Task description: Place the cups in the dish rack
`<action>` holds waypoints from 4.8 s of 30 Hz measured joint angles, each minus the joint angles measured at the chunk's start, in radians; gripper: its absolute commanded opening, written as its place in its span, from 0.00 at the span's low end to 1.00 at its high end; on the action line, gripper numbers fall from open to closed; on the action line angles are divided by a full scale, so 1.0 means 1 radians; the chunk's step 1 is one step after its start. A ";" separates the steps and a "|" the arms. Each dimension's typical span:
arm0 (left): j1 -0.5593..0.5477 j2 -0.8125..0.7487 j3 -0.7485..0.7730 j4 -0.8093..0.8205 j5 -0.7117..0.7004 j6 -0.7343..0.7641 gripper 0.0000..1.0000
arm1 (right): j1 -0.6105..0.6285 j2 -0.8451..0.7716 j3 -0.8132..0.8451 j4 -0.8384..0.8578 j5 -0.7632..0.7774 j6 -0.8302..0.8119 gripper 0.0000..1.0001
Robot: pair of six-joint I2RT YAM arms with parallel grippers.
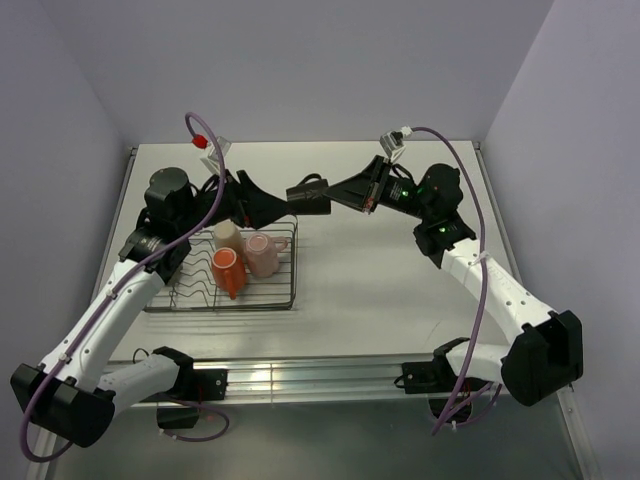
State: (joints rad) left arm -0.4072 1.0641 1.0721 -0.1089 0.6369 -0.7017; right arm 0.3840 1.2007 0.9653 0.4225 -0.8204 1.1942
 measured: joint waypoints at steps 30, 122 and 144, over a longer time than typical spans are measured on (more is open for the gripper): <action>-0.002 0.004 -0.058 0.134 0.080 -0.084 0.42 | 0.112 0.097 -0.037 0.291 0.008 0.114 0.00; -0.270 0.002 0.158 -0.920 -0.684 0.208 0.00 | 0.122 -0.126 -0.023 -0.637 0.615 -0.474 0.47; -0.371 0.147 0.106 -0.903 -0.770 0.257 0.00 | 0.122 -0.126 -0.045 -0.652 0.648 -0.484 0.48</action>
State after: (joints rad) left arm -0.7784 1.2110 1.1778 -1.0115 -0.1329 -0.4442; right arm 0.5060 1.0748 0.9207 -0.2291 -0.1722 0.7097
